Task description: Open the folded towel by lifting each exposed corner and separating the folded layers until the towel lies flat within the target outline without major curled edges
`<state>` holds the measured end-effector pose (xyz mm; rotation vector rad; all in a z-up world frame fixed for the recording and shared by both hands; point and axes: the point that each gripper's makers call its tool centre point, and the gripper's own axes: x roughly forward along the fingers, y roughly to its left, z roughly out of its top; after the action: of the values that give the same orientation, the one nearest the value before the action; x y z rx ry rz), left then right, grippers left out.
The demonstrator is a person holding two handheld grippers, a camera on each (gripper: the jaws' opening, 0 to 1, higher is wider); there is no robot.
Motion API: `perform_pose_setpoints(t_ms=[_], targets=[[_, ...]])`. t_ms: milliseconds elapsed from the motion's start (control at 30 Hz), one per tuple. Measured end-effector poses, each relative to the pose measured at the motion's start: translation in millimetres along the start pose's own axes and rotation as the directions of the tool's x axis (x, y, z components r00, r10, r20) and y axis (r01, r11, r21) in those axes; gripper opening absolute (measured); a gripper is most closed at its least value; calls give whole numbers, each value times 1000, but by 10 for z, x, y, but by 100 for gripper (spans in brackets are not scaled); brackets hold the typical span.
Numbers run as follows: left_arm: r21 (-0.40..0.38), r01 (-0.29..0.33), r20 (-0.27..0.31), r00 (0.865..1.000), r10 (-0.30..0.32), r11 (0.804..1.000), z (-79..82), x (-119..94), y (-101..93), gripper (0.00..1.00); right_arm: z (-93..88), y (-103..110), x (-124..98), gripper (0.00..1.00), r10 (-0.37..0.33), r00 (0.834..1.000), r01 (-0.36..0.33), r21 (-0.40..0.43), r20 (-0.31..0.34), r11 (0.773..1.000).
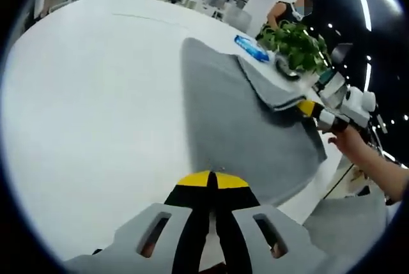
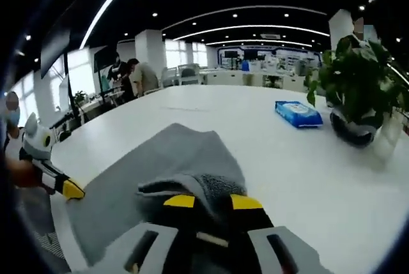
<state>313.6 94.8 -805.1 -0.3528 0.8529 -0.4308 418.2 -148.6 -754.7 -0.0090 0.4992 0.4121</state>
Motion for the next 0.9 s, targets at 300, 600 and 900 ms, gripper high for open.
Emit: perform_pose_setpoints(t_ms=[300,600,900], targets=[[4,8,12,1000,-8,1000,6,7,-14,0,78,-468,79,11,-83,997,83,49,3,995],[6,20,31,999,-20,1000,5,10,-4,0,53,-777,158,11,-155,988,153,151,1,977],[10,32,52,998,-32,999,7,8,-5,0,60,-1115,398,12,-198,980,200,135,-25,970]])
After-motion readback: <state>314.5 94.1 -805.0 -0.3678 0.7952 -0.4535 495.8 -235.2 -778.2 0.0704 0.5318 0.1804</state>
